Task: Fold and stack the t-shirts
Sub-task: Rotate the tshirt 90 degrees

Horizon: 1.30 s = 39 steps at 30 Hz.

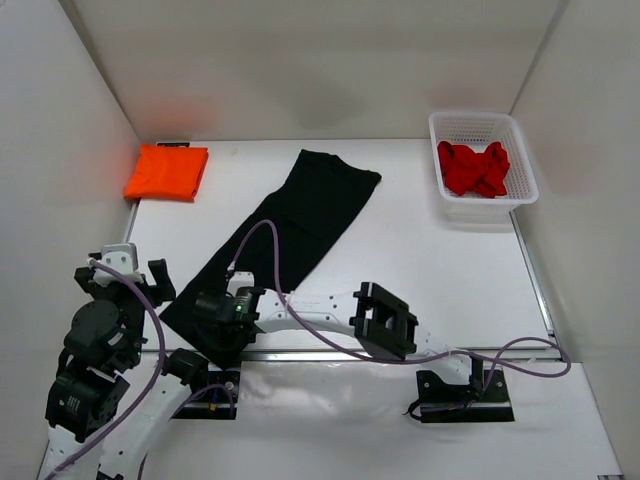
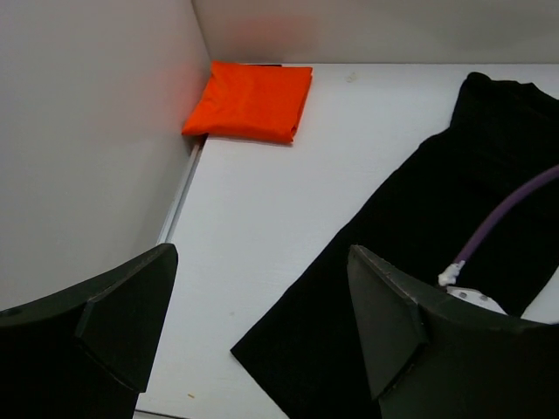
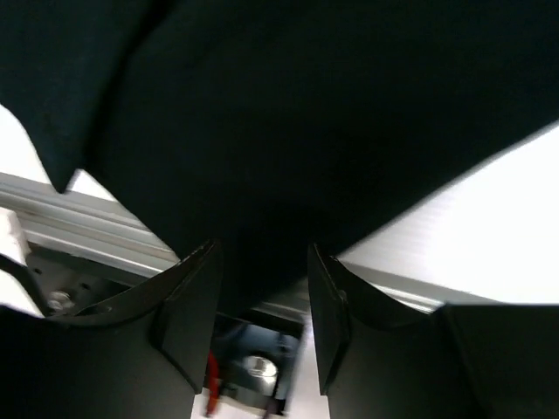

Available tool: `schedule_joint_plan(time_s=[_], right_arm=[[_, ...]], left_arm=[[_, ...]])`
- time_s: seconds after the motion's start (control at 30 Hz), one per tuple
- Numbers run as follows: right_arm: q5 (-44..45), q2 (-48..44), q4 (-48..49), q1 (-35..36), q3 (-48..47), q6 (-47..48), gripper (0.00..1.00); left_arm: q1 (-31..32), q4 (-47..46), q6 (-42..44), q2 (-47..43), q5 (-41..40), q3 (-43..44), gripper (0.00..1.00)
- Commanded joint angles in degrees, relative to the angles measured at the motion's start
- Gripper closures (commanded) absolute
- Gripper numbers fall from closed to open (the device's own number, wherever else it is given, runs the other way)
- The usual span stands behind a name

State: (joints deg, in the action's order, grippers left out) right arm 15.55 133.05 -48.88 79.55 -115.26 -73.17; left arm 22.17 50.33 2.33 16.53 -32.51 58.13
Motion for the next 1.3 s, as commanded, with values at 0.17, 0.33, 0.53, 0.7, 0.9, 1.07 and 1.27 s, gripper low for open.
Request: schedule_joint_plan(time_s=[0.17,0.33,0.53,0.7,0.9,1.07,1.27], right_arm=[[-2.3,9.1,-15.2,-0.2,-13.9,-8.9,0.53],[-2.5,10.2,-22.8,-0.3,-17.7,-10.8,0.45],[-4.8,10.5,-21.0,-1.0,-15.8,-10.2,0.44],[-7.1,10.9,-18.5,-1.5,-13.3,-10.0,0.54],[-7.4,8.7,-14.3,-3.0,-7.9,-10.2,0.73],[-9.0,3.9,-6.4,-4.2,2.3,-10.6,0.78],[-10.9,-2.1,5.8,-3.7,12.8,-13.6,0.55]], left_arm=[[6.7,-1.4,2.6,-1.4,-4.1,-0.8,0.1],[8.4,-1.8,3.6,-1.9,-6.3,-1.1,0.1],[8.8,-1.4,3.1,-2.5,-6.3,-1.6,0.1],[9.0,-1.9,4.3,-2.6,-8.0,-2.3,0.11],[9.1,-2.2,4.4,-2.7,-8.4,-2.8,0.11],[8.9,-2.2,5.2,-2.6,-9.0,-2.7,0.11],[8.5,-1.7,5.2,-3.1,-9.1,-2.8,0.11]])
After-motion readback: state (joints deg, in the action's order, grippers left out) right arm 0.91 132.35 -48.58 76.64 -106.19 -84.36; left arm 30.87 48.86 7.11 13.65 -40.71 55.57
